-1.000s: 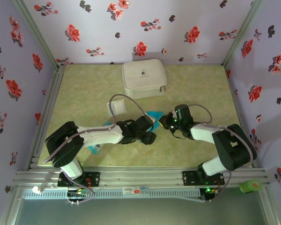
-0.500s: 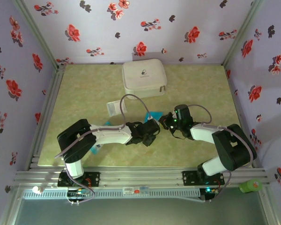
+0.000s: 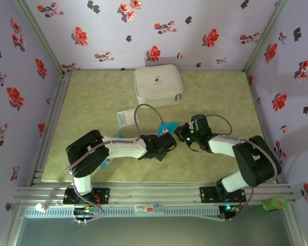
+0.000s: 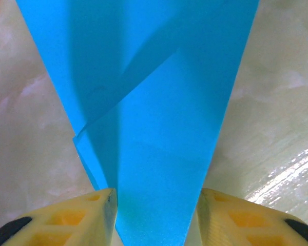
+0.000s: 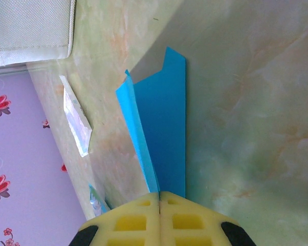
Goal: Fold a paper plane with a square sheet of paper (pick it up from the middle)
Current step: Fold the wing for the fifth time at the center of the table.
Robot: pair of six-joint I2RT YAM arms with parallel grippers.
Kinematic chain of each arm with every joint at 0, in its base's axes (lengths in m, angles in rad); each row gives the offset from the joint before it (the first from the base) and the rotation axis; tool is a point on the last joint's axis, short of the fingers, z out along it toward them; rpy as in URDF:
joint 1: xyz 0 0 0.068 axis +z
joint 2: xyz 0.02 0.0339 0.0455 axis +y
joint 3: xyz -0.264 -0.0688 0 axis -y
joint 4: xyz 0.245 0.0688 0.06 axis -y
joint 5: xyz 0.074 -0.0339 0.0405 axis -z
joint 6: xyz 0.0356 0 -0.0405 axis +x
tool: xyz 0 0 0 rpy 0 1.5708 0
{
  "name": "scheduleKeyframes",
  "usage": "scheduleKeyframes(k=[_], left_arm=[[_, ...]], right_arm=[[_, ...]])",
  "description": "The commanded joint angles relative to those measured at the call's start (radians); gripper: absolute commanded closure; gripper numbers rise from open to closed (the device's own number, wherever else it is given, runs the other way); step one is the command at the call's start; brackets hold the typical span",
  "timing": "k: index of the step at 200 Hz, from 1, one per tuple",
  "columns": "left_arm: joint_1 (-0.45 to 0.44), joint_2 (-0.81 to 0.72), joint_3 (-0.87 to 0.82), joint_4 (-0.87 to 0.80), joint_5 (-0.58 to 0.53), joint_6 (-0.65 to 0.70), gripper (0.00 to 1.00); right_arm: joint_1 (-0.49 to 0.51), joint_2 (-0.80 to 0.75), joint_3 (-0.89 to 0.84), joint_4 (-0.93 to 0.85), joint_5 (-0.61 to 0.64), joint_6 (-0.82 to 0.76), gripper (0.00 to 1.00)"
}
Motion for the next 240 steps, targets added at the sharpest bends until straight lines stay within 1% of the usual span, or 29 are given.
scheduleKeyframes(k=[1, 38, 81, 109, 116, 148, 177, 191, 211, 217, 240], left_arm=[[-0.008, 0.013, 0.024, -0.024, -0.042, 0.018, 0.58], [-0.008, 0.012, 0.024, -0.025, -0.053, 0.017, 0.66], [-0.009, 0.008, 0.024, -0.029, -0.058, 0.018, 0.71], [-0.008, 0.007, 0.024, -0.031, -0.061, 0.019, 0.77], [-0.008, 0.006, 0.024, -0.030, -0.061, 0.019, 0.79], [-0.008, 0.008, 0.020, -0.027, -0.065, 0.007, 0.83], [-0.007, 0.005, 0.010, -0.019, -0.065, -0.013, 0.90], [-0.008, 0.000, 0.009, -0.017, -0.064, -0.020, 0.91], [-0.007, -0.006, 0.004, -0.006, -0.064, -0.032, 0.98], [-0.006, -0.009, 0.004, -0.005, -0.064, -0.039, 1.00], [0.002, -0.025, -0.008, 0.017, -0.045, -0.057, 1.00]], right_arm=[[0.009, -0.016, 0.007, 0.009, 0.015, 0.010, 1.00], [0.008, -0.020, 0.007, 0.005, 0.015, 0.007, 1.00], [0.008, -0.018, 0.009, -0.005, 0.018, 0.002, 1.00], [0.008, -0.018, 0.010, -0.008, 0.019, -0.001, 1.00], [0.008, -0.019, 0.010, -0.009, 0.019, -0.001, 0.99], [0.008, -0.026, 0.013, -0.023, 0.024, -0.009, 0.97], [0.008, -0.034, 0.025, -0.059, 0.031, -0.029, 0.95], [0.008, -0.041, 0.031, -0.082, 0.037, -0.042, 0.92], [0.008, -0.068, 0.041, -0.136, 0.061, -0.068, 0.87], [0.008, -0.079, 0.046, -0.156, 0.071, -0.078, 0.84], [0.008, -0.137, 0.067, -0.272, 0.129, -0.135, 0.74]])
